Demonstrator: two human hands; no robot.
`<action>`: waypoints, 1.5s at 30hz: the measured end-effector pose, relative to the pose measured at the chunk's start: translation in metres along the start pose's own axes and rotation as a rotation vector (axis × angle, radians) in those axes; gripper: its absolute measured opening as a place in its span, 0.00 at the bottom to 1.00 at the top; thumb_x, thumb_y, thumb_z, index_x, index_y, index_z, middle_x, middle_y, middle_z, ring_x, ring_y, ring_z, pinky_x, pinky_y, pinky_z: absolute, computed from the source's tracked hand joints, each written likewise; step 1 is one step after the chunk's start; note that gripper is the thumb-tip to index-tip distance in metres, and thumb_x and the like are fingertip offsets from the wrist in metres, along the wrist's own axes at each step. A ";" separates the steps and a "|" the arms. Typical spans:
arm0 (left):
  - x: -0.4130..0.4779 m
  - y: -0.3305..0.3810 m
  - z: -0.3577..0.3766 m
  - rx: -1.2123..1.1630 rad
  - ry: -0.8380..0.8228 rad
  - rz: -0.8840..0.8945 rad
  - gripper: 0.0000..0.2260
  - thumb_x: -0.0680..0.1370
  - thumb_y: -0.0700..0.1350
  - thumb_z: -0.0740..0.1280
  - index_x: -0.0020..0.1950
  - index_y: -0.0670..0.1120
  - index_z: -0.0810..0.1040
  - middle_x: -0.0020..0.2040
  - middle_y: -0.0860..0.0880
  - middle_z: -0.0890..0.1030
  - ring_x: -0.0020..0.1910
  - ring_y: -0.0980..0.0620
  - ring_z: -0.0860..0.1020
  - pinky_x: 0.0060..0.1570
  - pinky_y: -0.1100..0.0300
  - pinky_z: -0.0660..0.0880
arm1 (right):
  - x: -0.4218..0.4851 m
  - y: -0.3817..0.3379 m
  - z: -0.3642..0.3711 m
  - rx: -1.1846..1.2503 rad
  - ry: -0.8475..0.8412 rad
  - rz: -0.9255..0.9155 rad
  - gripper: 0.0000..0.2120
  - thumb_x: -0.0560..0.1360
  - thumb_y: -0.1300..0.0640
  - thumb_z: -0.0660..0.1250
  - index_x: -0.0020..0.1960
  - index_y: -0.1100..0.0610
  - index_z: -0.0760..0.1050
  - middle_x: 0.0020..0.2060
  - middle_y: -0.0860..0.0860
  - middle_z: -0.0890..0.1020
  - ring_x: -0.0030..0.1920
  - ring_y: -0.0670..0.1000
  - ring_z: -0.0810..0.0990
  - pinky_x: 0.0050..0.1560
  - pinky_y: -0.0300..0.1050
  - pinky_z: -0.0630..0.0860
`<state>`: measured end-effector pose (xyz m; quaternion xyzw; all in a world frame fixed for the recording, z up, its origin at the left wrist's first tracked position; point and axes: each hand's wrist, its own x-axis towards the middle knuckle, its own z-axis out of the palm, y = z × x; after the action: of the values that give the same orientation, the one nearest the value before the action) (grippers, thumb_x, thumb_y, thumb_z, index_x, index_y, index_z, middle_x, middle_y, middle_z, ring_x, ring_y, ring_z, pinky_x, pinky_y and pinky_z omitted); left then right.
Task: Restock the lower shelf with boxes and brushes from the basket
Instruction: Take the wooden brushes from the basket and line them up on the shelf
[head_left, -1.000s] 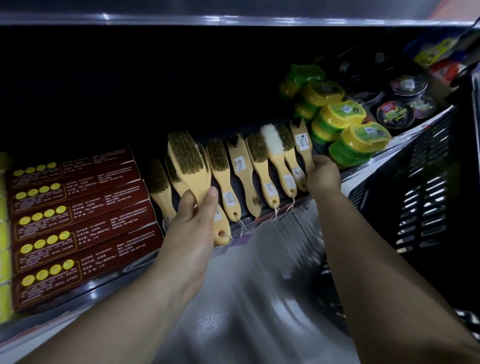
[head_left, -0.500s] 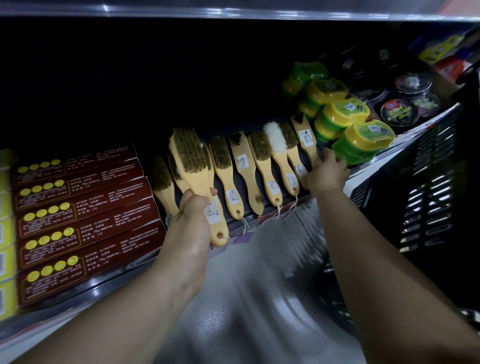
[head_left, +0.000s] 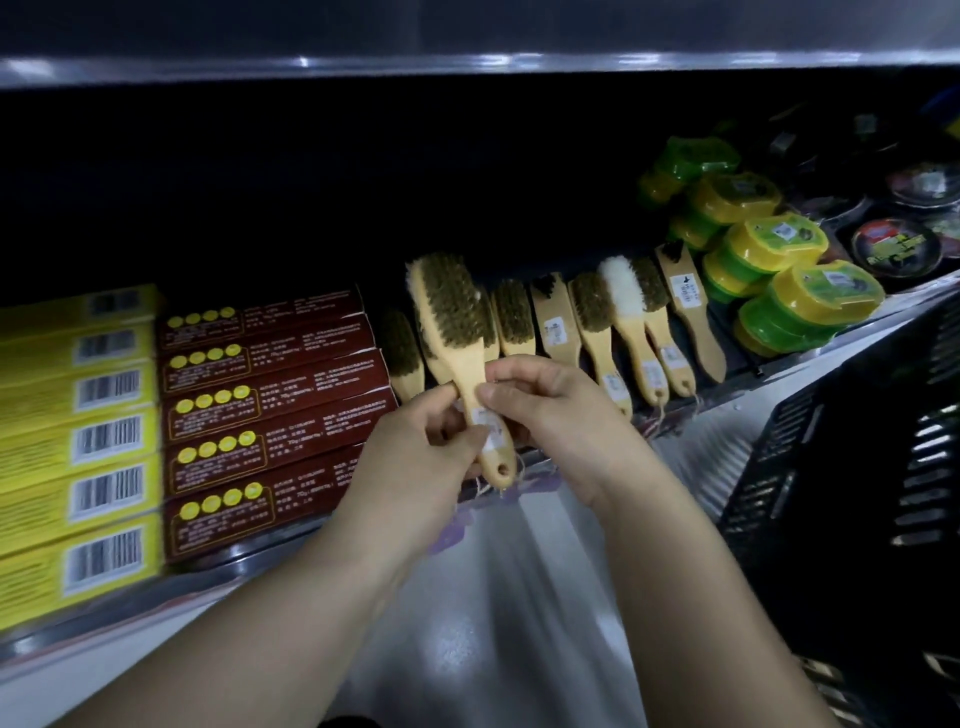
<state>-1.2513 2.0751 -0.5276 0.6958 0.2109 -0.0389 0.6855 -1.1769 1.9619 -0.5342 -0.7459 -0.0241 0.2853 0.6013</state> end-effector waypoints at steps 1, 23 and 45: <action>0.000 0.003 -0.008 0.050 0.004 0.027 0.10 0.76 0.41 0.67 0.44 0.57 0.81 0.41 0.56 0.84 0.36 0.62 0.81 0.34 0.69 0.76 | 0.003 -0.001 0.004 -0.022 0.012 -0.012 0.03 0.75 0.59 0.68 0.47 0.53 0.78 0.42 0.55 0.82 0.43 0.52 0.81 0.44 0.46 0.79; 0.009 -0.009 -0.043 0.606 0.177 0.233 0.15 0.72 0.41 0.70 0.56 0.54 0.77 0.48 0.60 0.74 0.45 0.64 0.71 0.39 0.78 0.66 | 0.014 -0.004 0.047 -0.580 0.131 -0.098 0.14 0.78 0.53 0.63 0.62 0.55 0.71 0.54 0.52 0.80 0.52 0.52 0.78 0.50 0.45 0.76; -0.094 0.167 0.181 1.044 -0.708 1.072 0.13 0.79 0.52 0.60 0.61 0.50 0.74 0.59 0.51 0.76 0.63 0.52 0.69 0.66 0.59 0.61 | -0.237 -0.052 -0.230 -0.721 0.534 0.117 0.05 0.72 0.61 0.66 0.40 0.53 0.77 0.34 0.46 0.80 0.38 0.47 0.77 0.44 0.42 0.74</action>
<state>-1.2365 1.8815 -0.3495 0.8775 -0.4228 -0.0165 0.2258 -1.2550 1.6835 -0.3666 -0.9553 0.0763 0.0896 0.2712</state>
